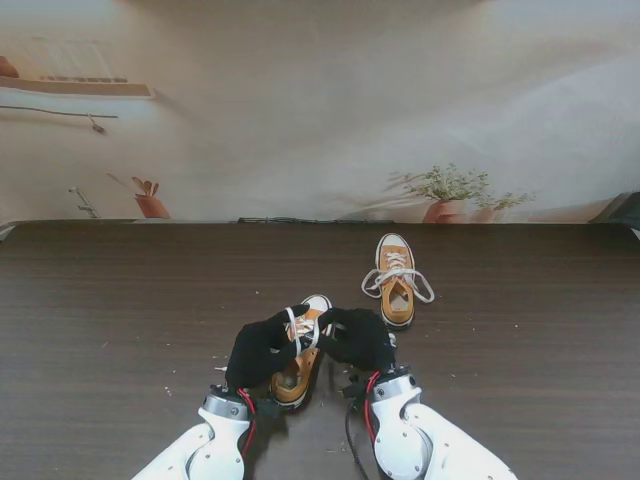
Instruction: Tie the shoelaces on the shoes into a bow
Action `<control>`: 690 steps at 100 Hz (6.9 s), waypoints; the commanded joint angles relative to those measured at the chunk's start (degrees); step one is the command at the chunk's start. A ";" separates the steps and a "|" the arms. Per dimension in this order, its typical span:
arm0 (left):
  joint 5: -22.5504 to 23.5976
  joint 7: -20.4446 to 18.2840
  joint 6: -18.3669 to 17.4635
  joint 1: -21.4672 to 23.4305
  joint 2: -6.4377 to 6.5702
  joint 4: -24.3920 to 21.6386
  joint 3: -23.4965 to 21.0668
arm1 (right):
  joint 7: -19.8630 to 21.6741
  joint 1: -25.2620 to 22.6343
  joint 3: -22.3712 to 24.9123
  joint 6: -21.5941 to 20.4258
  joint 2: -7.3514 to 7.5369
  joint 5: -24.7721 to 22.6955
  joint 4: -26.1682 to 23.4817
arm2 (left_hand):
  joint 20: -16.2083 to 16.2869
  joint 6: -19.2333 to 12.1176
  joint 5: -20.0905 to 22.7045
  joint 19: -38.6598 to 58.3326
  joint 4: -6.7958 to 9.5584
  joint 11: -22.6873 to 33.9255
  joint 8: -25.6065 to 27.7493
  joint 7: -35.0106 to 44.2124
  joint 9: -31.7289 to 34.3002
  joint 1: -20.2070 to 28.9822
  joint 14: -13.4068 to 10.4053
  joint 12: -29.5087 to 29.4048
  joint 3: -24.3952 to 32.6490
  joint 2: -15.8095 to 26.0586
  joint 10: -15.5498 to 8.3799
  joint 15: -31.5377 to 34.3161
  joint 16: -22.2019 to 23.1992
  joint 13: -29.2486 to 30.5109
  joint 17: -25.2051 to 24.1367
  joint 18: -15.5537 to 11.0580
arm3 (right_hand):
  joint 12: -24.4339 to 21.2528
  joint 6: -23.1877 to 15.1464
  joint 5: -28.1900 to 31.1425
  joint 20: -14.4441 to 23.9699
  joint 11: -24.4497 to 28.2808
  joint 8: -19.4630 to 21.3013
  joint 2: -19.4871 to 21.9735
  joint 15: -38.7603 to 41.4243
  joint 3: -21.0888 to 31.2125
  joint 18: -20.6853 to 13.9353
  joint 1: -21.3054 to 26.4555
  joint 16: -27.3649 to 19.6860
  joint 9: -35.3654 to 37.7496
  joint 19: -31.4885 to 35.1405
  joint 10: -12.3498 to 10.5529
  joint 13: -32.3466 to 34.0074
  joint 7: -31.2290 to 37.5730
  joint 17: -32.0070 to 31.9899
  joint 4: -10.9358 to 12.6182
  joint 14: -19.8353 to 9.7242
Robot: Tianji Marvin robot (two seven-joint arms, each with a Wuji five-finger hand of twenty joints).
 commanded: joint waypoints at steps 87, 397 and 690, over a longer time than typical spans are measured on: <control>10.33 8.45 3.42 -4.38 1.73 4.08 4.71 | 1.53 0.73 -2.13 0.58 0.30 -0.87 0.61 | 0.68 -12.49 3.24 13.60 -1.58 -1.41 -0.58 0.49 3.77 -0.22 -1.73 -0.14 3.77 -5.49 3.57 1.77 -0.18 0.98 1.55 -5.58 | -2.39 -0.07 0.54 -1.78 -2.51 2.89 -5.75 -5.25 3.12 5.75 3.23 -4.31 -4.93 0.59 2.60 0.79 0.04 -0.14 0.33 2.27; 4.41 7.62 4.15 -1.73 -0.29 2.84 3.37 | 13.75 -4.20 0.05 -1.82 1.36 7.62 -7.97 | -4.36 -14.49 -3.16 -6.72 -2.62 -24.45 14.37 49.67 -19.25 8.11 6.24 4.91 -5.15 0.72 4.80 -17.60 -1.22 -9.68 -10.83 14.09 | -19.82 6.35 -4.28 -3.18 -9.19 15.31 -28.23 -30.58 35.69 0.03 24.25 -16.25 -40.01 -19.88 5.93 -18.62 26.35 -36.30 -3.75 3.65; -4.70 -7.41 1.76 10.71 1.56 -7.11 -9.93 | 8.78 -4.70 -1.81 9.11 2.32 -0.82 -9.66 | 5.93 -16.00 -1.35 -18.54 -0.39 -29.50 16.77 45.47 -28.90 11.19 10.22 -0.82 -14.51 4.65 5.83 -27.41 2.56 -23.81 -28.33 15.90 | -19.85 8.97 1.00 -4.73 -10.96 18.14 -32.42 -32.18 35.84 0.87 26.32 -17.98 -35.45 -20.16 7.28 -16.19 25.88 -34.18 4.44 5.65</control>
